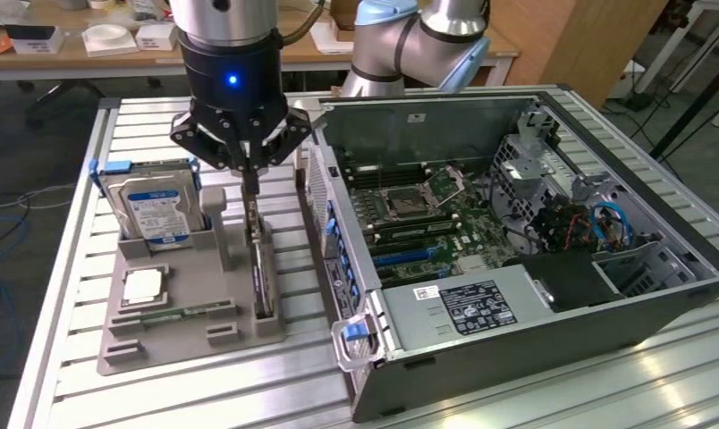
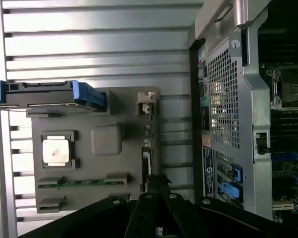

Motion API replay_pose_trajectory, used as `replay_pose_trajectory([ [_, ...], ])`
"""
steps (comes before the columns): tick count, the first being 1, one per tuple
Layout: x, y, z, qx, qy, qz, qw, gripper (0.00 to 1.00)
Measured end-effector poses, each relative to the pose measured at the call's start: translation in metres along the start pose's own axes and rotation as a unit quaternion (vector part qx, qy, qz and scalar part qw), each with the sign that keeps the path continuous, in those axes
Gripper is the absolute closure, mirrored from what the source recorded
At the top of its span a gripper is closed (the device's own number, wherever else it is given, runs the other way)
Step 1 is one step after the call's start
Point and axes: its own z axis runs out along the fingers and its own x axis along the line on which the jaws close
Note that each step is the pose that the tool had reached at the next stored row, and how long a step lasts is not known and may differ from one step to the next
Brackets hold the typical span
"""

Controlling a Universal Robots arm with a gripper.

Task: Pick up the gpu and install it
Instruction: 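Pick up the gpu and move the gpu toward the slot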

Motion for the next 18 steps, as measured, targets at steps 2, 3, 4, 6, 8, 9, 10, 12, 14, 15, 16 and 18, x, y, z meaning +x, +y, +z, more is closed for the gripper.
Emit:
replay_pose_trajectory([
  [2, 0.0000, 0.0000, -0.0001, 0.0001, 0.0000, 0.000, 1.0000, 0.89],
  [3, 0.0000, 0.0000, -0.0001, 0.0001, 0.0001, 0.000, 1.0000, 0.89],
  [4, 0.0000, 0.0000, -0.0001, 0.0001, 0.0000, 0.000, 1.0000, 0.89],
  [6, 0.0000, 0.0000, -0.0001, 0.0001, 0.0001, 0.000, 1.0000, 0.89],
  [8, 0.0000, 0.0000, -0.0001, 0.0001, 0.0000, 0.000, 1.0000, 0.84],
  [9, 0.0000, 0.0000, -0.0002, 0.0001, 0.0001, 0.000, 1.0000, 0.84],
  [10, 0.0000, 0.0000, -0.0001, 0.0001, 0.0001, 0.000, 1.0000, 0.77],
  [12, 0.0000, 0.0000, -0.0001, 0.0001, 0.0000, 0.000, 1.0000, 0.71],
  [14, 0.0000, 0.0000, 0.0003, 0.0001, 0.0001, 0.000, 1.0000, 0.64],
  [15, 0.0001, -0.0001, 0.0019, 0.0000, 0.0000, 0.000, 1.0000, 0.64],
  [16, 0.0001, -0.0002, 0.0037, 0.0002, 0.0000, 0.000, 1.0000, 0.64],
  [18, 0.0002, -0.0004, 0.0073, 0.0001, 0.0000, 0.000, 1.0000, 0.64],
])
